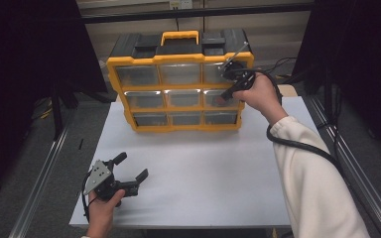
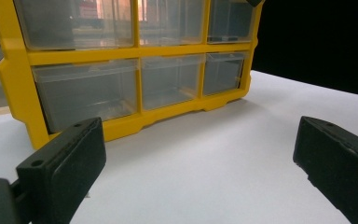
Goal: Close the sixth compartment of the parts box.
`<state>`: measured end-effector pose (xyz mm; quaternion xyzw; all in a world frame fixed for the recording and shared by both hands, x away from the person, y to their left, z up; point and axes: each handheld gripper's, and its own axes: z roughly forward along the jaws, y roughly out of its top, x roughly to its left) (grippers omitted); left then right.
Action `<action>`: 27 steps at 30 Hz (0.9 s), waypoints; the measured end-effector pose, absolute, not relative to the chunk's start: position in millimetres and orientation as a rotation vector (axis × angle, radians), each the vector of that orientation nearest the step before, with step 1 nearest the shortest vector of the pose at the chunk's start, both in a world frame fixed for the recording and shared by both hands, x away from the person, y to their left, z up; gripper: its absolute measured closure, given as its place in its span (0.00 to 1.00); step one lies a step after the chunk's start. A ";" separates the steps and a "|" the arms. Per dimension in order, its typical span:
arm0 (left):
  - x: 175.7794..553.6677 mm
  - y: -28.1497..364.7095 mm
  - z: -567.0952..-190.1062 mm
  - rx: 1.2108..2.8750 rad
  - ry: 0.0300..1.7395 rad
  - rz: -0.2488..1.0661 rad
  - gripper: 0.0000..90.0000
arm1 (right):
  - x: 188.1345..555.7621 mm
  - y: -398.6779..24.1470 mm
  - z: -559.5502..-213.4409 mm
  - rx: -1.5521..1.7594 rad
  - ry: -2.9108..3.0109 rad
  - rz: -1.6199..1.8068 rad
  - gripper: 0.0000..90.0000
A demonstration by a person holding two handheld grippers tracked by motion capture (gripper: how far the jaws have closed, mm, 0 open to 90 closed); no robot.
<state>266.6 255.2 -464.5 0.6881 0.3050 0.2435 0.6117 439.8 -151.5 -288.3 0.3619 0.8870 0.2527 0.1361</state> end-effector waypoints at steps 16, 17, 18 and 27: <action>266.5 255.8 -464.2 1.598 0.700 0.563 0.03 | 442.3 -151.4 -291.1 1.059 2.555 0.713 1.00; 266.3 254.0 -464.5 1.576 0.712 0.556 0.03 | 442.2 -151.4 -291.1 1.061 2.553 0.711 1.00; 266.4 253.9 -464.5 1.575 0.711 0.556 0.03 | 442.3 -151.4 -291.2 1.060 2.552 0.711 1.00; 266.4 253.6 -464.5 1.573 0.711 0.556 0.03 | 442.0 -151.1 -291.7 1.059 2.543 0.707 1.00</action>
